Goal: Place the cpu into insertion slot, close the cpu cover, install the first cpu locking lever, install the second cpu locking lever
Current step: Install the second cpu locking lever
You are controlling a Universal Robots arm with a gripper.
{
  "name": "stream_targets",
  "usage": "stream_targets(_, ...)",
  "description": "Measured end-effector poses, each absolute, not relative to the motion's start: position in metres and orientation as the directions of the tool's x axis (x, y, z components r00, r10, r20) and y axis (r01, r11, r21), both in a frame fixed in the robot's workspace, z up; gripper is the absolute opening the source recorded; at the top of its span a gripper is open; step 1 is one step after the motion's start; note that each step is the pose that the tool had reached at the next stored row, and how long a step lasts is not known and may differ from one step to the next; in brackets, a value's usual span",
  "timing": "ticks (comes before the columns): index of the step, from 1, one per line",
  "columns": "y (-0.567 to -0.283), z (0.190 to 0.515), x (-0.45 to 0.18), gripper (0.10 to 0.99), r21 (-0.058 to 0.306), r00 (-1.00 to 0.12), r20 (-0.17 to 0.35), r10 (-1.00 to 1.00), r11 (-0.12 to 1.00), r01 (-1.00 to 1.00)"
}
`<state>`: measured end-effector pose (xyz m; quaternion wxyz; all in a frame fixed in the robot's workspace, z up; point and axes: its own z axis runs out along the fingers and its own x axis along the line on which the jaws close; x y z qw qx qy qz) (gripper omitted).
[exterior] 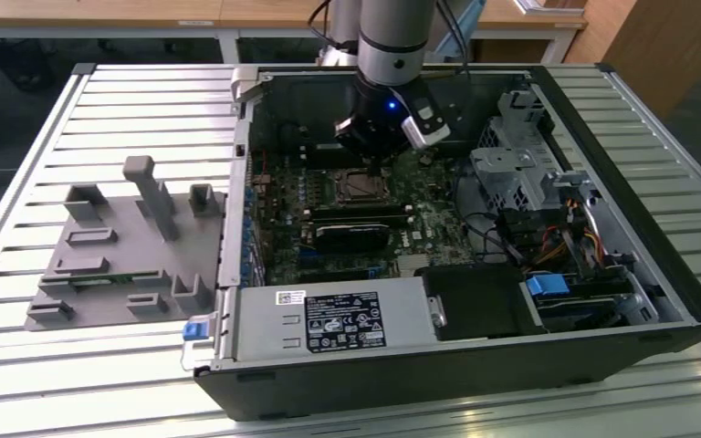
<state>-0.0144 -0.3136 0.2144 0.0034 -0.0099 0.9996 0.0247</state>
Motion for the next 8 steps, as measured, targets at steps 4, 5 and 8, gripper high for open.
stream_targets(4,-0.314,0.219,-0.014,0.106,0.049,-1.0,-0.007,-0.02,0.999,-0.02)
stream_targets(5,-0.314,0.222,-0.014,0.106,0.049,-1.0,-0.007,-0.02,0.999,-0.02)
stream_targets(8,-0.314,0.228,-0.014,0.106,0.049,-1.0,-0.007,-0.02,0.999,-0.02)
